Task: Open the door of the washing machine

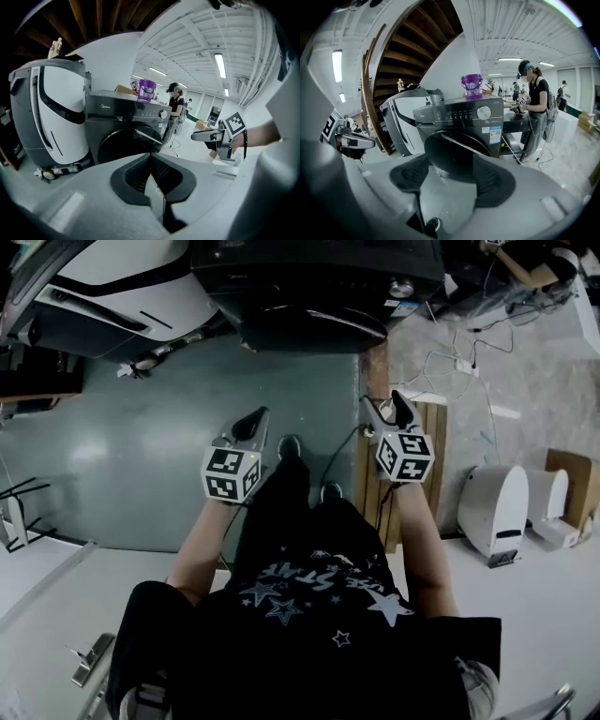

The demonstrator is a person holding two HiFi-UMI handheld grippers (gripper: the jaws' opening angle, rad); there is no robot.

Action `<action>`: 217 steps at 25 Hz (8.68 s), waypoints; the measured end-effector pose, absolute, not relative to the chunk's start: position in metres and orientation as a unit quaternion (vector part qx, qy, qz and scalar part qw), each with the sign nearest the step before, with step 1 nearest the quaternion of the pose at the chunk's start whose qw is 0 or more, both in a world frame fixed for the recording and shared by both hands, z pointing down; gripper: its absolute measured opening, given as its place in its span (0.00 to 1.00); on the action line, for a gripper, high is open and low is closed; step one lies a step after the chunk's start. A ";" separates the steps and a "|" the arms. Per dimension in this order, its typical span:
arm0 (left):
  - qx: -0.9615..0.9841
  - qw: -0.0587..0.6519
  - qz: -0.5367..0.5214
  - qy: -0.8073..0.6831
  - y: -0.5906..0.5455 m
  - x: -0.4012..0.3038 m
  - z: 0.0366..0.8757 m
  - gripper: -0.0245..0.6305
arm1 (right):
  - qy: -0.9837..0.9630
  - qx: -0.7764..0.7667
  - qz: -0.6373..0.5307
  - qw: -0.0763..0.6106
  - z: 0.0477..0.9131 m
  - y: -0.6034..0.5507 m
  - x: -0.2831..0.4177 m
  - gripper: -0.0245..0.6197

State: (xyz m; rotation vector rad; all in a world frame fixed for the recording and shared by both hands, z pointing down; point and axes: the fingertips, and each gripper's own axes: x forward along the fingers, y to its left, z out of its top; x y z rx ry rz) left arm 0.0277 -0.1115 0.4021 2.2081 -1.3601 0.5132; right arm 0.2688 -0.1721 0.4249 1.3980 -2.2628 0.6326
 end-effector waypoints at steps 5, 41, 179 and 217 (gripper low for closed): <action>0.830 0.240 0.194 -0.465 -0.164 0.018 0.424 0.05 | -0.800 0.506 0.219 0.237 0.443 -0.213 0.262 0.50; 0.742 0.267 0.203 -0.580 -0.233 0.089 0.528 0.05 | -0.865 0.377 0.091 0.319 0.611 -0.411 0.298 0.38; 0.450 0.302 0.072 -0.837 0.177 -0.375 0.508 0.05 | -0.852 0.301 0.318 0.286 0.578 -0.062 -0.366 0.16; 0.552 0.269 0.057 -0.787 0.262 -0.218 0.388 0.05 | -0.916 0.267 0.120 0.274 0.394 0.036 -0.106 0.05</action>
